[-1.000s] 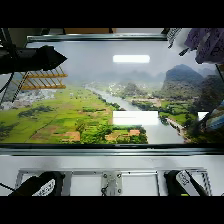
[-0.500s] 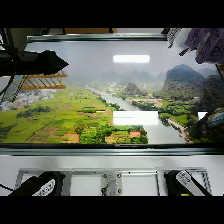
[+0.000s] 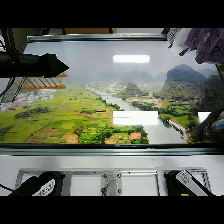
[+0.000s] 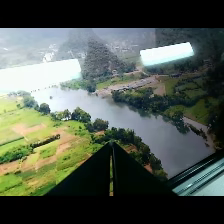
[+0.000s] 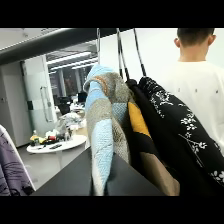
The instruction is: Fold the clothes and pants, and hang the long-sleeved shirts on hangers.
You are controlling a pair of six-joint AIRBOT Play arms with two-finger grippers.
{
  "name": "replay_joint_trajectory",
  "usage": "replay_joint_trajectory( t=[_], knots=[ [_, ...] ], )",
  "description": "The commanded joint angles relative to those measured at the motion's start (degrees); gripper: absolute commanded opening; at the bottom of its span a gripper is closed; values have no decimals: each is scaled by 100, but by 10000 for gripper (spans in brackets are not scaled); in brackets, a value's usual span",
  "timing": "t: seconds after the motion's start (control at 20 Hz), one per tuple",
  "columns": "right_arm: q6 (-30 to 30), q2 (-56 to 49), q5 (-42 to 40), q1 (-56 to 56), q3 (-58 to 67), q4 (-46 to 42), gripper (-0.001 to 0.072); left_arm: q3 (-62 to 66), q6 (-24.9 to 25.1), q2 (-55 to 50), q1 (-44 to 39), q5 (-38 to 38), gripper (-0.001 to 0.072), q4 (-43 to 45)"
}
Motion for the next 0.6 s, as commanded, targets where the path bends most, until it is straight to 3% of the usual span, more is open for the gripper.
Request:
replay_joint_trajectory(
  t=[0.0,0.1,0.2,0.25,0.45,0.55],
  knots=[
    [-2,-7,269,-7,-4,0,30,-2,-4,0,-4,-15,15,7],
    [0,4,269,-7,-7,0,52,-2,-4,0,-4,-15,15,7],
    [0,28,269,-13,-7,0,408,-2,-2,0,-4,-15,15,11],
    [0,48,271,-15,-7,2,483,-2,-2,0,-4,-15,15,13],
    [4,459,308,-13,-7,4,491,-2,0,0,-4,-15,15,13],
    [195,796,881,-11,-7,9,491,-2,0,-2,-4,2,15,20]
  ],
)
